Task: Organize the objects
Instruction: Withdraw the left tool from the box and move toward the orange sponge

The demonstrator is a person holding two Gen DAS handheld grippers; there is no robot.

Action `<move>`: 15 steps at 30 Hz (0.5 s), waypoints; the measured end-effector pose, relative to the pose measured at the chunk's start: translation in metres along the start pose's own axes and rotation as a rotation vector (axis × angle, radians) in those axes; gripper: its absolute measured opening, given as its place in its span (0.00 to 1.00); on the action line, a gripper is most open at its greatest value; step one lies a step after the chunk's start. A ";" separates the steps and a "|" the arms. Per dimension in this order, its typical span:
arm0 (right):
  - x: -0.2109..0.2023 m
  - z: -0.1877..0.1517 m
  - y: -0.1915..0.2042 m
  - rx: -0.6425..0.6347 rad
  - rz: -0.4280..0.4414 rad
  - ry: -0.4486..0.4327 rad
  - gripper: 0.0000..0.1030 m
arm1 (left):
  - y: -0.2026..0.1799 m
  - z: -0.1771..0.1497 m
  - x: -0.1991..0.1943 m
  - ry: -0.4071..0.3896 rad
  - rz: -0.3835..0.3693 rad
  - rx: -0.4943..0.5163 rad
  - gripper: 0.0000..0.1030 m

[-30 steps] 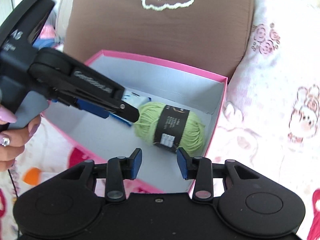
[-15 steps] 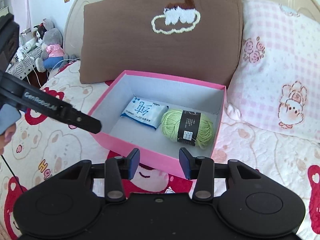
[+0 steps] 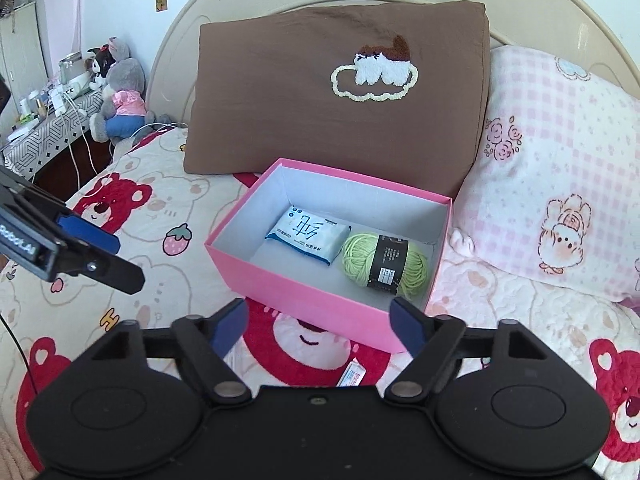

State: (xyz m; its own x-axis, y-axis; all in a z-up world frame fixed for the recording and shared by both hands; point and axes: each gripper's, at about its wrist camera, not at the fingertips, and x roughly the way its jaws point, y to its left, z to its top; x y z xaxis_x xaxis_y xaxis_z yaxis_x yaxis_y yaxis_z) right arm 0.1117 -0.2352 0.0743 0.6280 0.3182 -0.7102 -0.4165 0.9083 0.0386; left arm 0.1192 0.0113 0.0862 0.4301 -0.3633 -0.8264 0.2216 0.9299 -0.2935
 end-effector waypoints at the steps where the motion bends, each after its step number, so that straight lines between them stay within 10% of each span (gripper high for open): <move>1: 0.000 -0.001 0.002 -0.004 0.001 0.004 0.85 | 0.000 -0.003 -0.003 0.002 -0.009 0.004 0.74; 15: -0.016 -0.032 0.011 -0.070 0.000 -0.020 0.88 | 0.020 -0.041 -0.021 0.075 0.032 0.070 0.85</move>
State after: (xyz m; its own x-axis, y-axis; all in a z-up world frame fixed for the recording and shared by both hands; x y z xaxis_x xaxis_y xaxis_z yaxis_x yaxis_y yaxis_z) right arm 0.0759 -0.2386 0.0631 0.6412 0.3239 -0.6957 -0.4607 0.8875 -0.0114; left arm 0.0789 0.0400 0.0784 0.3717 -0.3261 -0.8692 0.2707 0.9337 -0.2345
